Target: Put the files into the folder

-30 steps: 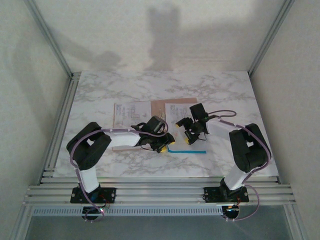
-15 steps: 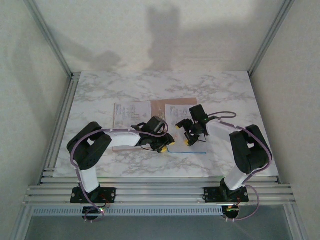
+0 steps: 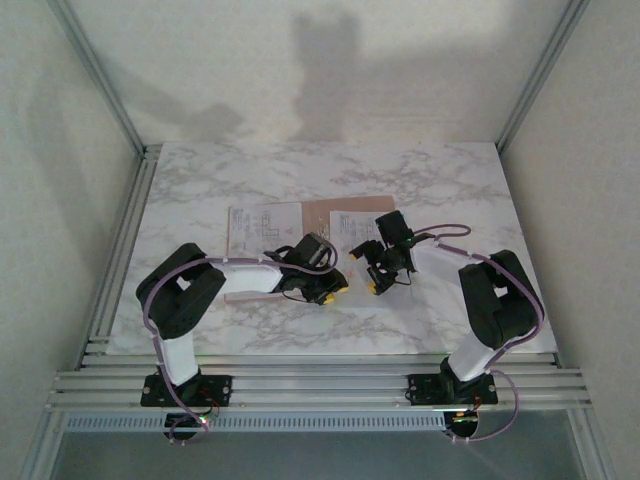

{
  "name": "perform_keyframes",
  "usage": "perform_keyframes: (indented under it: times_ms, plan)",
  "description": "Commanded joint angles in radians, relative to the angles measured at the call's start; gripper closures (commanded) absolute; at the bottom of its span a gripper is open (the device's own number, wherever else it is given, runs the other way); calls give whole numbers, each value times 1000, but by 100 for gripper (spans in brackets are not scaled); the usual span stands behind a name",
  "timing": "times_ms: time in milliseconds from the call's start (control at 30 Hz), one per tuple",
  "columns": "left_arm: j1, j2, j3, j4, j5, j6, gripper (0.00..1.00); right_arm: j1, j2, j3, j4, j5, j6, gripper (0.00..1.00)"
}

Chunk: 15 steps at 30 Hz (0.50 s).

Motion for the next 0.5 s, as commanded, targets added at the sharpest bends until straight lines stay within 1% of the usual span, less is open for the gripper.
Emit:
perform_keyframes:
  times_ms: [0, 167, 467]
  plan:
    - [-9, 19, 21, -24, -2, 6, 67, 9, 6, -29, -114, 61, 10, 17]
    - [-10, 21, 26, -34, -5, 12, 68, 9, -4, -33, -118, 77, 28, 17]
    - [-9, 19, 32, -45, -6, 18, 82, 9, 15, -4, -111, 72, 24, 16]
